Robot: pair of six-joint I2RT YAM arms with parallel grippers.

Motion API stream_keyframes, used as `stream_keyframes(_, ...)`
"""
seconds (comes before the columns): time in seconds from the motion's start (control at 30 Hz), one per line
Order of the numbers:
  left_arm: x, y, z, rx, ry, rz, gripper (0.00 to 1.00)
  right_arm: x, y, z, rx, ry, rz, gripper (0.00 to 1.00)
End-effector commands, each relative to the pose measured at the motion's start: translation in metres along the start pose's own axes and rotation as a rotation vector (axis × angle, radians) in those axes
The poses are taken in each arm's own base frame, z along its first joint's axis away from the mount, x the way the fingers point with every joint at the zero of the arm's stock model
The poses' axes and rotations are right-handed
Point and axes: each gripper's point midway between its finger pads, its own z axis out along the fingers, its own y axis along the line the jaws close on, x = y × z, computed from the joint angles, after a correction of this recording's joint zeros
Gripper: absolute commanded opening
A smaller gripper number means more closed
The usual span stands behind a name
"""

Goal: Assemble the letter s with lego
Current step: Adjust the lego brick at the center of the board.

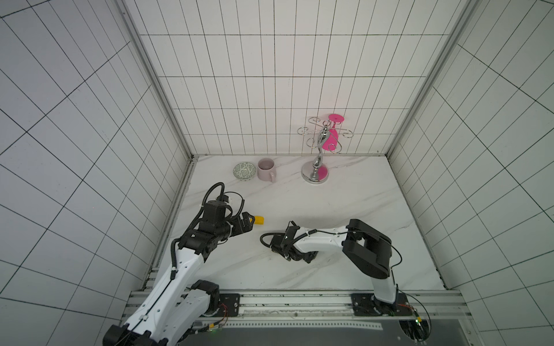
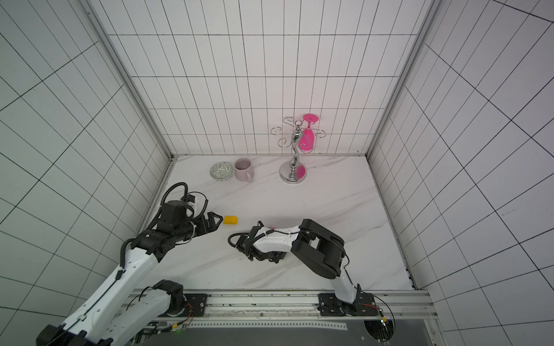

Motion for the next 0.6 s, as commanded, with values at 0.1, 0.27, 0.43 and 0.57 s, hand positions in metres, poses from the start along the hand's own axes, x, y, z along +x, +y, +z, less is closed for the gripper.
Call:
stream_keyframes(0.1,-0.007,0.002,-0.006,-0.023,-0.032,-0.008,0.99,-0.009,0.012,-0.042,-0.132,-0.079,0.086,0.55)
stream_keyframes(0.27,-0.008,0.002,-0.007,-0.026,-0.039,-0.009,0.99,-0.014,0.0,-0.077,-0.349,-0.153,0.205,0.64)
stream_keyframes(0.43,-0.008,0.002,-0.007,-0.024,-0.039,-0.008,0.99,-0.01,-0.02,-0.079,-0.652,-0.146,0.26,0.64)
stream_keyframes(0.57,-0.007,0.002,-0.007,-0.021,-0.039,-0.007,0.99,0.003,-0.016,-0.063,-0.86,-0.11,0.232,0.63)
